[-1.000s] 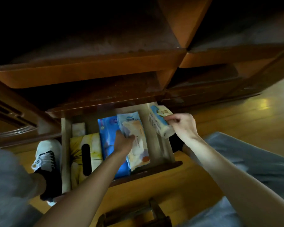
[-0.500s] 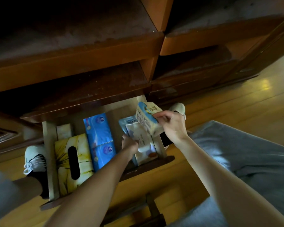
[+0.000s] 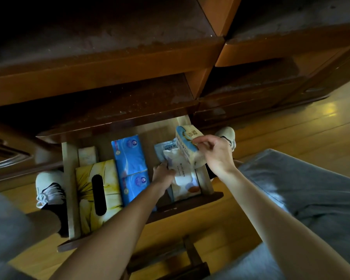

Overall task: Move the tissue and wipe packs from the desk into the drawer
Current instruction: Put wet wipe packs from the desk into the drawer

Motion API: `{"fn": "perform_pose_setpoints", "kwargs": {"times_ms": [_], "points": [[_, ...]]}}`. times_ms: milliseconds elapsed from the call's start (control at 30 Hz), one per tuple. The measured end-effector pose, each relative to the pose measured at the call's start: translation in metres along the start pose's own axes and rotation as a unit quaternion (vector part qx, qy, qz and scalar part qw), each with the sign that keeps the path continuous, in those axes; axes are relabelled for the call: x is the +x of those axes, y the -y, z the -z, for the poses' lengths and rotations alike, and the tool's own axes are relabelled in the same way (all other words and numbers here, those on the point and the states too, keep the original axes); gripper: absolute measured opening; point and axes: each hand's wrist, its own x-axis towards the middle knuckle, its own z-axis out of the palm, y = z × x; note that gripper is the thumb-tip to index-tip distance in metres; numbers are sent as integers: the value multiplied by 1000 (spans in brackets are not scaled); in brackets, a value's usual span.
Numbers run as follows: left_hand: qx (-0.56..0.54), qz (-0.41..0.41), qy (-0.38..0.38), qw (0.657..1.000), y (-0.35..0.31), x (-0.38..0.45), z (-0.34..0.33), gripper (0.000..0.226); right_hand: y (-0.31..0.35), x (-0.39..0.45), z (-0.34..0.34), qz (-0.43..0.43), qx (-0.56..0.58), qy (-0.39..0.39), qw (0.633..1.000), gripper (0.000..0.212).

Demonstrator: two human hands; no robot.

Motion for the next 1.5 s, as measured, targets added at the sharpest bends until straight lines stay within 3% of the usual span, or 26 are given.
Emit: {"fn": "perform_pose_setpoints", "kwargs": {"times_ms": [133, 233, 300, 400, 533, 633, 733, 833, 1000, 1133, 1200, 1333, 1500], "points": [[-29, -38, -13, 999, 2, -13, 15, 61, 8, -2, -12, 31, -74, 14, 997, 31], [-59, -97, -60, 992, 3, -25, 36, 35, 16, -4, -31, 37, -145, 79, 986, 50], [-28, -129, -88, 987, 8, -32, 57, 17, 18, 0, -47, 104, -269, 93, 953, 44], [-35, -129, -112, 985, 19, -41, 88, 22, 21, 19, -77, 191, -390, 85, 897, 43], [-49, -121, -166, 977, 32, -54, 115, 25, 19, 46, -109, 213, -490, 86, 841, 51], [-53, -111, -153, 980, 46, -64, 122, 24, 9, 61, -113, 197, -548, 63, 810, 54], [-61, -111, -148, 981, 57, -68, 123, 21, -8, 67, -115, 166, -626, 96, 756, 51], [-62, -105, -147, 981, 59, -70, 123, 19, -18, 65, -114, 154, -624, 110, 758, 56], [-80, -99, -147, 981, 60, -73, 126, 19, -7, 73, -117, 129, -661, 76, 736, 42], [-64, -100, -145, 982, 62, -71, 132, 21, -8, 80, -121, 99, -650, 88, 748, 38], [-4, -107, -142, 984, 65, -69, 134, 27, -13, 77, -120, 102, -638, 100, 756, 48], [174, -127, -112, 970, 64, -64, 129, 47, -12, 59, -118, 88, -576, 102, 806, 74], [351, -137, -29, 926, 56, -66, 120, 56, -3, 21, -109, 90, -502, 136, 850, 65]]}}
